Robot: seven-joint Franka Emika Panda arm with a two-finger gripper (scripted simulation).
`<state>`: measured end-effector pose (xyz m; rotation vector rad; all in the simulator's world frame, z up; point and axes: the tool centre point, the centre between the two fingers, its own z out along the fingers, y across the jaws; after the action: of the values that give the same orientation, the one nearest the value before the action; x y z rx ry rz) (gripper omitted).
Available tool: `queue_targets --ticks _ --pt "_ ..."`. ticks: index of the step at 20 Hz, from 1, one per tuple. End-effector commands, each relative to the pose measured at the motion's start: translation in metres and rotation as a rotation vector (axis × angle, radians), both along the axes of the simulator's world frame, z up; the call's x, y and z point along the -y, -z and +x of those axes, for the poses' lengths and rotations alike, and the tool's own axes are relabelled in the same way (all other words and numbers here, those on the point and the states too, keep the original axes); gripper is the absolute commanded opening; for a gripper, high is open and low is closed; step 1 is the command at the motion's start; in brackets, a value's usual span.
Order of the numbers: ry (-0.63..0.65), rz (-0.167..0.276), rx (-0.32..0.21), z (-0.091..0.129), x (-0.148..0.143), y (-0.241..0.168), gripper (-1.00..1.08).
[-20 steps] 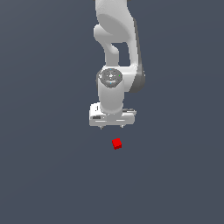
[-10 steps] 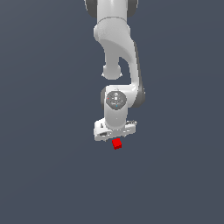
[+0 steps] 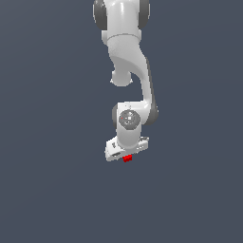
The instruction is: Pick up the red cube and move it to a goal position.
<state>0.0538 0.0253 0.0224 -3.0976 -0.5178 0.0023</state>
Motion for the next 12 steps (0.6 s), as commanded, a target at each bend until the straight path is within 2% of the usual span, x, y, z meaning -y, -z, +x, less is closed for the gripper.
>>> queue_targets --ticks 1,2,3,12 --pt "-0.009 0.000 0.002 0.0018 -0.0009 0.0025 1.00" --pt "-0.010 0.000 0.002 0.0019 -0.0010 0.0027 1.00" --pt "-0.010 0.000 0.002 0.0019 -0.0010 0.0027 -1.00" --pt "-0.010 0.000 0.002 0.0019 -0.0010 0.0027 -1.00"
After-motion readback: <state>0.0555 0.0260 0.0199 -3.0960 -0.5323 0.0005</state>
